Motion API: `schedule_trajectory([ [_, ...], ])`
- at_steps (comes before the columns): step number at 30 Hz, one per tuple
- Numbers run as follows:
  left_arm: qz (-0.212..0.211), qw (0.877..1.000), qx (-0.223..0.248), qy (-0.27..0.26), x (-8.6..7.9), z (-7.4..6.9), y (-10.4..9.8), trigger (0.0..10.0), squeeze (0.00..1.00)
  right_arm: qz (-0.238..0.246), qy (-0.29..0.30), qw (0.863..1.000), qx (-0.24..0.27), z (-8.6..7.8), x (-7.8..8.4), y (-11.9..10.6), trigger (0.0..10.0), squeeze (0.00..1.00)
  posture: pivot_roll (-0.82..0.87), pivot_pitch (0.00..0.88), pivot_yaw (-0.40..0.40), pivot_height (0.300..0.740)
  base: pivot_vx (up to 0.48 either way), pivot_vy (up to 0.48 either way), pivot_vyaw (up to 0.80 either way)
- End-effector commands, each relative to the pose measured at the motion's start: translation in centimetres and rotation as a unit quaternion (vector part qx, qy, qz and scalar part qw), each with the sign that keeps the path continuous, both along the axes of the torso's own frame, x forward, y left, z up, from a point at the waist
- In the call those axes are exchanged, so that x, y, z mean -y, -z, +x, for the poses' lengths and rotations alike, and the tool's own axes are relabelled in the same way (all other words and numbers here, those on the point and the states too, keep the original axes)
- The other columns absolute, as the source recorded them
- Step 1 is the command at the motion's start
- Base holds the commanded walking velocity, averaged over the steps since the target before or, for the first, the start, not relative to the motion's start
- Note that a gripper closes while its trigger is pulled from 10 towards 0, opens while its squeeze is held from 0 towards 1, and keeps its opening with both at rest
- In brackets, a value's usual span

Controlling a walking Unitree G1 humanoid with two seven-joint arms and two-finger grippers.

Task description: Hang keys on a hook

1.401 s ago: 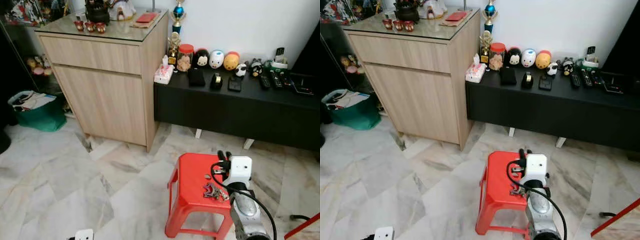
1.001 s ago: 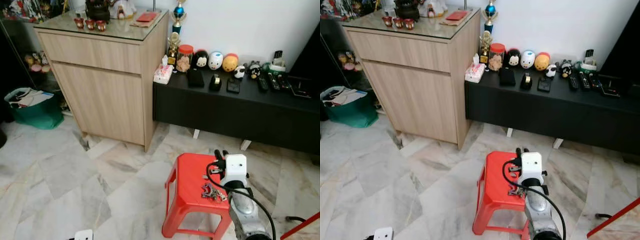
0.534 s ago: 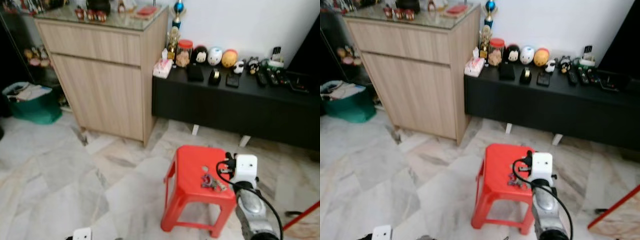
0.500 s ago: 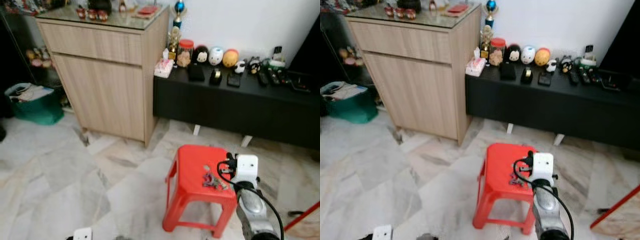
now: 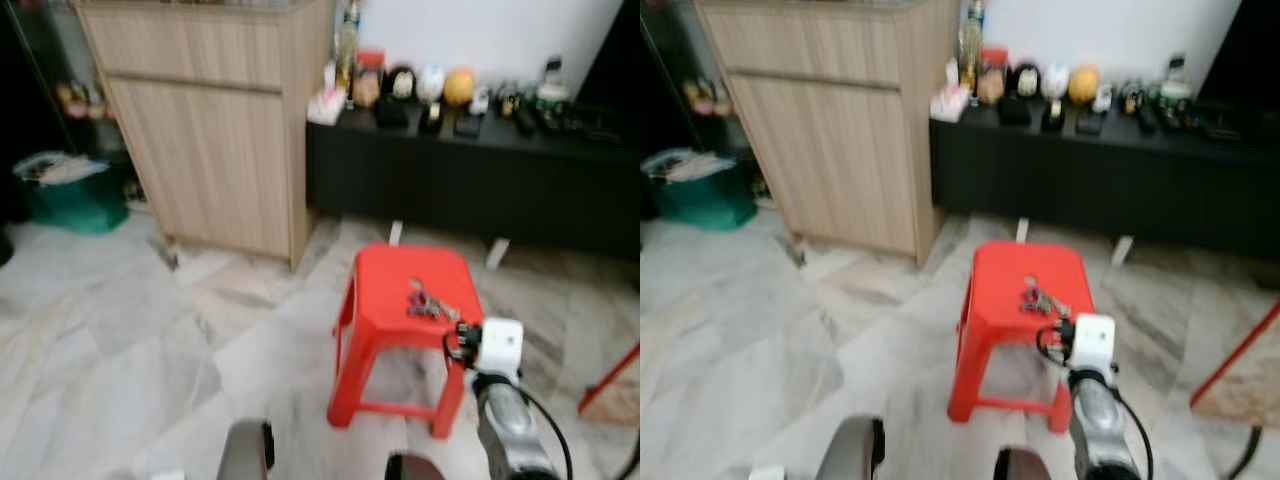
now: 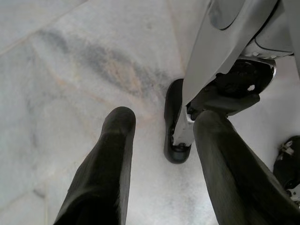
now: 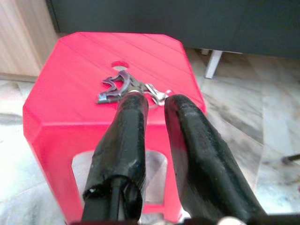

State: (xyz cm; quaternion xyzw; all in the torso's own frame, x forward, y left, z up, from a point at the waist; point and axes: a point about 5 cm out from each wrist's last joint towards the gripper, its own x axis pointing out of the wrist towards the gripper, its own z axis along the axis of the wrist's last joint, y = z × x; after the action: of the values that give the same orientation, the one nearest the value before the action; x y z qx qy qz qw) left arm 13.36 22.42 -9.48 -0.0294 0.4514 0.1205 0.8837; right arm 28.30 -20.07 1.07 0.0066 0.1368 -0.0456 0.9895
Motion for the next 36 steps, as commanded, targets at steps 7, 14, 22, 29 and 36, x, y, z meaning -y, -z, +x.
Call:
schedule_trajectory([
  [7, -0.002, 1.000, 0.015, 0.000, 0.0, 0.9, -0.3, 10.0, 0.00, 0.023, 0.002, 1.000, -0.008, 0.0, 0.6, 0.2, 10.0, 0.00, 0.09, 0.000, -0.077, 0.590, 0.114, 0.000, 0.00],
  [14, -0.004, 1.000, 0.015, 0.001, 0.0, 0.8, -0.3, 10.0, 0.00, 0.013, -0.013, 1.000, -0.016, -0.2, 0.6, 0.4, 10.0, 0.00, 0.08, 0.000, -0.076, 0.590, 0.319, 0.000, 0.00],
  [22, -0.005, 1.000, 0.014, 0.006, 0.0, 0.8, -0.3, 10.0, 0.00, 0.012, -0.033, 0.999, -0.003, 0.1, 0.2, 0.0, 10.0, 0.00, 0.08, 0.000, -0.075, 0.590, 0.337, 0.000, 0.56],
  [29, -0.006, 1.000, 0.014, 0.010, 0.0, 0.8, -0.3, 10.0, 0.00, 0.022, -0.031, 0.999, 0.001, 0.4, -0.1, -0.1, 10.0, 0.00, 0.08, 0.000, -0.071, 0.590, 0.341, 0.000, 0.11],
  [36, -0.005, 1.000, 0.015, 0.010, 0.0, 0.8, -0.3, 10.0, 0.00, 0.017, -0.042, 0.999, 0.004, 0.3, -0.5, -0.1, 10.0, 0.00, 0.08, 0.000, -0.074, 0.590, 0.345, 0.000, 0.00],
])
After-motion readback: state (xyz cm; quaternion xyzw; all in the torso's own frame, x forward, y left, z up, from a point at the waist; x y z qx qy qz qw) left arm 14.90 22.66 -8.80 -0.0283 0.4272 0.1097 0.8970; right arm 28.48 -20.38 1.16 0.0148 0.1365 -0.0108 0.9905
